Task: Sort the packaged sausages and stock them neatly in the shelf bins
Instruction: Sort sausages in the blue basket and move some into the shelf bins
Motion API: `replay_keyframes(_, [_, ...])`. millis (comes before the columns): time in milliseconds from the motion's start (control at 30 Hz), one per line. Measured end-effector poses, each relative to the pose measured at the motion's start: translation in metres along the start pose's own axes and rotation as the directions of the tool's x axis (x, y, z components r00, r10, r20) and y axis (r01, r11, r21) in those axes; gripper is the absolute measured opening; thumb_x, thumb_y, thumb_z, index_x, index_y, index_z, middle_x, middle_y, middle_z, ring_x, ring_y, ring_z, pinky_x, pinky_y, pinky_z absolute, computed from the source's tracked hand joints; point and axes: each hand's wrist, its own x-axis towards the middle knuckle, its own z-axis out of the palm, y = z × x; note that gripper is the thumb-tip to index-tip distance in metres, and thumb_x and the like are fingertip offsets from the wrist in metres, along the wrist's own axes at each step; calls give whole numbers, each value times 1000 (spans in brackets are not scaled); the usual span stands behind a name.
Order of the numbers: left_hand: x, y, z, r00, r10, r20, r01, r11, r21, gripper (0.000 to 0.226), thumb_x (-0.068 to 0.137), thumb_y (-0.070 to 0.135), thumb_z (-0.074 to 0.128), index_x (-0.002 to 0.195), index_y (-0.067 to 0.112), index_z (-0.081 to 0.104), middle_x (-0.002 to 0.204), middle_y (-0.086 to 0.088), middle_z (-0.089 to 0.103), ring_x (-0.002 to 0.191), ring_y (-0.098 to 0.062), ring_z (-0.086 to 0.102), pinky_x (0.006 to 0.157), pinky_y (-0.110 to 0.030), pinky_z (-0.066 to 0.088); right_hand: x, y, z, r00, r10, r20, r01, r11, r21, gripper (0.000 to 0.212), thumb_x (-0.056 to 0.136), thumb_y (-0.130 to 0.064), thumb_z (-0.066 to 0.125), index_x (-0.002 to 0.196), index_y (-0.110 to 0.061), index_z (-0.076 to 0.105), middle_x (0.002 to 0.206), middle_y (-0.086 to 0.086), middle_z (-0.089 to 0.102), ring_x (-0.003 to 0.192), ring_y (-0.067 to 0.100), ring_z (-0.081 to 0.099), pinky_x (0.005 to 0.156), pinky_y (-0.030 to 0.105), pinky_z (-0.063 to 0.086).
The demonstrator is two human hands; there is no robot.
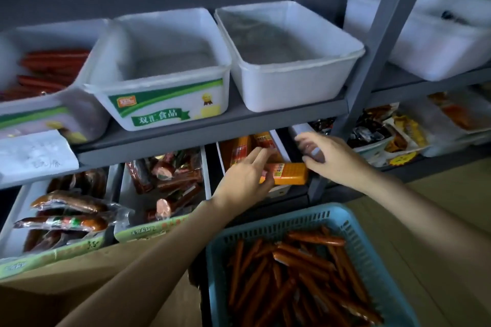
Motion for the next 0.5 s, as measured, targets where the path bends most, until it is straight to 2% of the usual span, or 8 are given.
replay_keyframes(67, [25,17,-31,983,111,-144,-111,994,12,36,86,25,41,119,14,48,106,-5,58,79,-24,64,62,-38,53,9,-21,-37,955,-145,-259,157,987,27,31,84,-2,64,114,-6,58,95,4,66,82,8,61,73,21,49])
replay_keyframes(133, [50,34,-63,941,216,-259,-213,976,42,31,85,22,41,116,16,44,105,-4,57,80,-20,63,63,-35,52,17,-44,-74,866,-232,-443,278,960,40,25,83,-5,66,107,-6,60,85,2,66,77,9,60,71,16,49])
replay_keyframes(200, [75,49,-95,885,292,-363,-276,956,97,29,84,17,44,112,10,49,98,-5,56,80,-14,59,66,-29,49,29,-65,-106,798,-253,-548,350,934,78,23,82,-12,68,102,-11,58,80,-2,65,74,9,61,73,13,47])
replay_keyframes(233, [88,53,-109,857,311,-410,-280,950,137,29,83,17,44,109,7,52,96,-5,56,81,-13,57,66,-27,47,39,-73,-120,800,-245,-548,355,929,102,23,81,-14,71,100,-15,58,81,-4,65,75,8,61,74,13,47])
replay_keyframes(300, [117,51,-131,846,281,-453,-211,957,200,34,80,22,42,108,5,53,97,-6,58,86,-16,56,70,-27,44,68,-80,-145,903,-190,-386,243,966,93,23,80,-21,74,98,-19,60,88,-6,66,82,5,61,79,17,47])
replay_keyframes(367, [145,42,-143,916,140,-377,-57,973,224,41,81,29,39,112,5,51,105,-9,60,97,-27,56,80,-35,43,105,-80,-158,996,-69,-52,68,998,-19,19,84,-29,68,98,-18,63,101,0,67,94,13,62,88,28,48])
replay_keyframes(433, [166,26,-145,975,-124,-182,179,929,323,40,92,27,39,124,4,44,122,-15,54,109,-34,53,88,-39,40,138,-77,-152,956,97,276,-89,995,-42,22,96,-32,52,101,-14,63,109,6,66,96,20,62,91,36,48])
replay_keyframes(500, [172,12,-137,954,-290,74,196,791,580,41,99,18,32,140,13,31,140,-19,36,120,-37,46,95,-44,39,156,-72,-137,838,278,469,-279,958,-68,36,101,-36,37,111,-13,63,115,8,64,94,21,58,85,34,45])
